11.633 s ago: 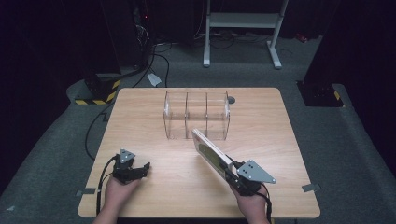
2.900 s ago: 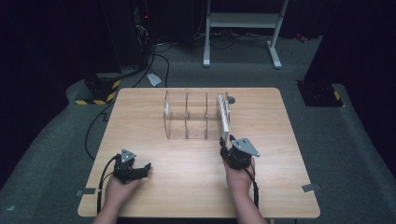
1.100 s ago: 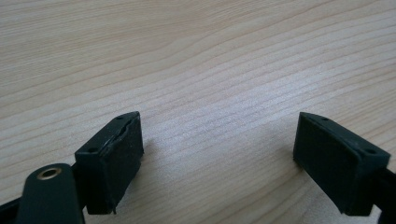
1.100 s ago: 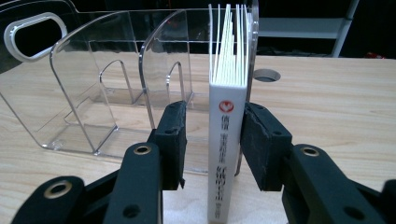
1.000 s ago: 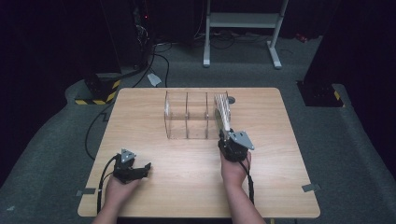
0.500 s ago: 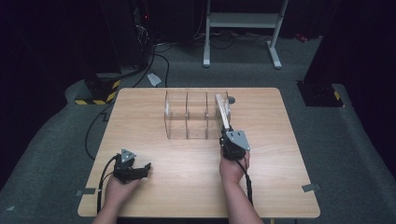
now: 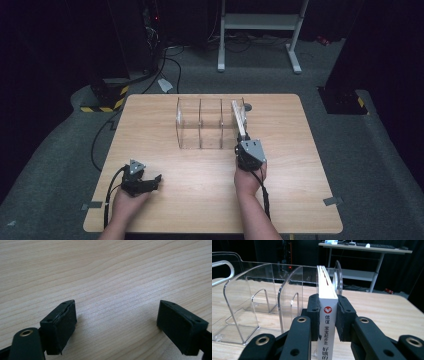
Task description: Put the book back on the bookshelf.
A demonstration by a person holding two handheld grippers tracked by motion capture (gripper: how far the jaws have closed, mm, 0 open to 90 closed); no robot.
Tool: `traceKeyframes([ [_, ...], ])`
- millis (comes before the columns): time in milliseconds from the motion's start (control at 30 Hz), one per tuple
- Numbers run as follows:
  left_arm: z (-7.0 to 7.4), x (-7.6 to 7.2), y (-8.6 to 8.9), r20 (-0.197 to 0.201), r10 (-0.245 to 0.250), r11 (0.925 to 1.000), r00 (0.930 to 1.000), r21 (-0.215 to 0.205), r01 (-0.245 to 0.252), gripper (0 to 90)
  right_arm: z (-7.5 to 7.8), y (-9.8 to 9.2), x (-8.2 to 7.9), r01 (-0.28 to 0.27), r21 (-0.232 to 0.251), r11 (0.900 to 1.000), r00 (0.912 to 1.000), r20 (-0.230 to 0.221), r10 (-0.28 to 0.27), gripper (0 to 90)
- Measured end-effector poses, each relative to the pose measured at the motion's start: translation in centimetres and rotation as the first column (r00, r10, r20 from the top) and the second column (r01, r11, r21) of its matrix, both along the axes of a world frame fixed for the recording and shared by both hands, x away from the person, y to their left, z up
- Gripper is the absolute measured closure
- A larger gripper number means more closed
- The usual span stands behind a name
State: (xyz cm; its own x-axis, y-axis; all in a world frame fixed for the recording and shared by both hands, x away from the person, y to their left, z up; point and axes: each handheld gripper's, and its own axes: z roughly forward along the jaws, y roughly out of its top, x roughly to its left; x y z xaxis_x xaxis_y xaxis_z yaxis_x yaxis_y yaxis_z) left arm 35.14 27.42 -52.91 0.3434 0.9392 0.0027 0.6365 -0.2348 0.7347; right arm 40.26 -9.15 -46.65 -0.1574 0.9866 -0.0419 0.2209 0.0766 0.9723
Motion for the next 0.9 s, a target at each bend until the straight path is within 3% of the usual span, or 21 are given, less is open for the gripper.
traceKeyframes([
  [300,0.0,0.0,0.0,0.001,0.002,1.0000,1.0000,0.004,-0.002,16.2,-0.8,-0.5,-0.7,-0.001,0.041,0.999,0.9993,-0.037,0.002,71.9],
  [467,0.0,0.0,0.0,0.003,0.004,1.0000,1.0000,-0.001,-0.004,16.2,-0.2,-0.5,0.3,-0.016,0.039,0.999,0.9968,-0.077,0.019,66.5],
  [633,0.0,0.0,0.0,0.003,0.002,1.0000,1.0000,0.000,-0.002,16.2,0.1,-0.3,0.4,-0.021,0.017,1.000,0.9973,-0.070,0.022,74.0],
  [900,0.0,0.0,0.0,0.002,0.000,1.0000,1.0000,-0.001,0.000,16.2,0.4,0.1,0.3,-0.028,0.010,1.000,0.9993,-0.026,0.028,75.8],
])
